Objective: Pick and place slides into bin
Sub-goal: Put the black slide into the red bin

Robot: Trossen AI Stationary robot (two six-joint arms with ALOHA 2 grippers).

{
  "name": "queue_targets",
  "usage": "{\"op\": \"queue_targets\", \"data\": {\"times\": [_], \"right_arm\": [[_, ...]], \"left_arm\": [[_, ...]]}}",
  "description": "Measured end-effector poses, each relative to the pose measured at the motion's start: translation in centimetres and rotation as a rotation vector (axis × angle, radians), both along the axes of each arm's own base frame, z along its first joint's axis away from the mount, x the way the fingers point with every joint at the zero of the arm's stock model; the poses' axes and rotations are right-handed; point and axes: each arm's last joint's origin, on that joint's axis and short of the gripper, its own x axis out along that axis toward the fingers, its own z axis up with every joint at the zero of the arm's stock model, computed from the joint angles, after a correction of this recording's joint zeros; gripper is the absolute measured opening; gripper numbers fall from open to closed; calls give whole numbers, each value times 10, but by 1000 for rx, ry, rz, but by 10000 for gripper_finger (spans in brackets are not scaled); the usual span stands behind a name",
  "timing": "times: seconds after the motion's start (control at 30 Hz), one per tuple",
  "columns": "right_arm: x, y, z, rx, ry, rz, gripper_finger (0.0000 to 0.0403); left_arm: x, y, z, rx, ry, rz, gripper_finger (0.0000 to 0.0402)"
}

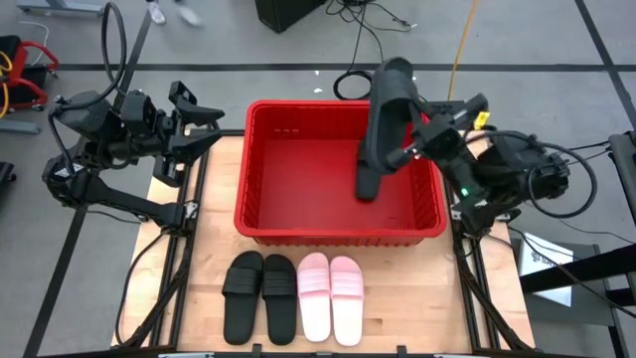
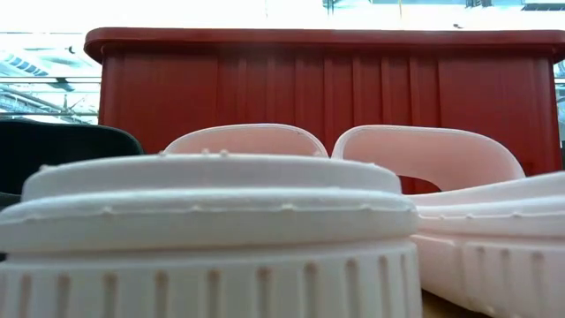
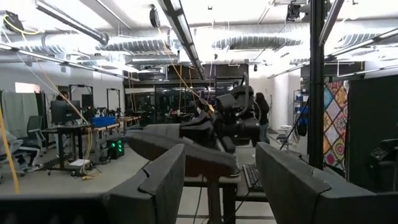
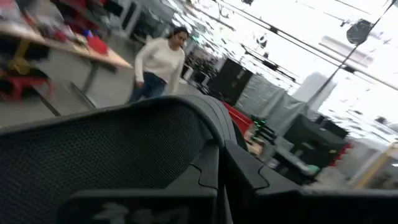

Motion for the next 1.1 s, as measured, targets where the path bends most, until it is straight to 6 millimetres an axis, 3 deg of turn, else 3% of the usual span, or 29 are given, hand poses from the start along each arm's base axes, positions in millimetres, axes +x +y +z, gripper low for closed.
{"op": "queue_targets", "data": {"times": [0.23,0.5,0.63,0.7,0.83,1.1], "right_arm": [[16,-8,-2,-46,11,25,0],[17,-20,20,-133,-352,537,0],[20,-36,24,-64,-411,847,0],[21,-47,24,15,-408,898,0],[24,-64,10,185,-229,803,0],[30,-91,-51,495,208,392,0]], "left_arm": [[0,0,0,6,0,2,202],[0,0,0,16,1,6,202],[0,0,0,2,2,0,202],[0,0,0,0,2,0,202],[0,0,-1,0,7,0,202],[-2,0,-3,1,30,1,202]]}}
